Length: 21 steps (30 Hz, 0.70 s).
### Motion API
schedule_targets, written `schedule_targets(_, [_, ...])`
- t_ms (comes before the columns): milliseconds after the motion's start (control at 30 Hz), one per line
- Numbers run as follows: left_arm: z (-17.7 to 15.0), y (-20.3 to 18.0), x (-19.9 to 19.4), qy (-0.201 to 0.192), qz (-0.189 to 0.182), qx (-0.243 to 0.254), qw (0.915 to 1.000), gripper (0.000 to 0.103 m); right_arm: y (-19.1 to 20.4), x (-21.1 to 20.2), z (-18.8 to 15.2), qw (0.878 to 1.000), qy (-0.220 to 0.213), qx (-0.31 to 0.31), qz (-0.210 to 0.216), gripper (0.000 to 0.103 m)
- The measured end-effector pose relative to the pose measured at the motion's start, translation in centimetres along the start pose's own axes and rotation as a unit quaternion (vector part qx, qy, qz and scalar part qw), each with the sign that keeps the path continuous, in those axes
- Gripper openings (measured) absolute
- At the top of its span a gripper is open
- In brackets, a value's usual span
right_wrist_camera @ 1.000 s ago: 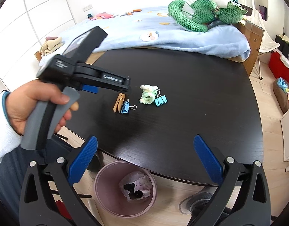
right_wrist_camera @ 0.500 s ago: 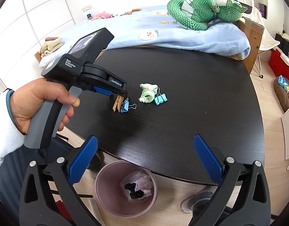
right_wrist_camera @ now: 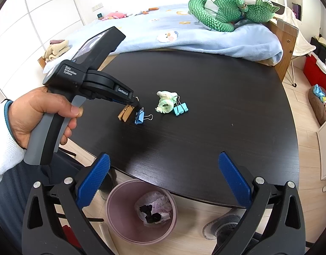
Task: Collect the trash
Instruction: 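Move the left tool to the table and grasp the wooden clothespin, then grasp the blue binder clip with the right tool while the left holds the clothespin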
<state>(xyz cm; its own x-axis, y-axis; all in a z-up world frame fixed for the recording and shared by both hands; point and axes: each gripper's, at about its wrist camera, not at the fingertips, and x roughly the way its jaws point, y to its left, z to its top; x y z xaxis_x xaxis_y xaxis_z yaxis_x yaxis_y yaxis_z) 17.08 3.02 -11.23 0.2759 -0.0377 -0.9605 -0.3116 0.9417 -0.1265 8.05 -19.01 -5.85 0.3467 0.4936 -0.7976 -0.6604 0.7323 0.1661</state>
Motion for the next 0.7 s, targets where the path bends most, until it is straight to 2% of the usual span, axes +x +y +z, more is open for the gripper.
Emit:
schedule_targets(233, [-1.2,0.4,-2.4,-0.056,-0.003,0.043,0.9975,0.012,0.0,0.4,-0.1,1.0,0.005,0.002,-0.002,0.1])
schedule_targets(433, [-3.5,1.5,-5.4,-0.123,-0.009,0.073,0.9897,0.012,0.1,0.7,0.1,1.0,0.01,-0.001,-0.008,0.1])
schedule_targets(700, [-6.6,2.3,-7.9,-0.174,-0.016,0.099,0.9797,0.012,0.9,0.4,1.8,1.0,0.01,-0.019,-0.007,0.1])
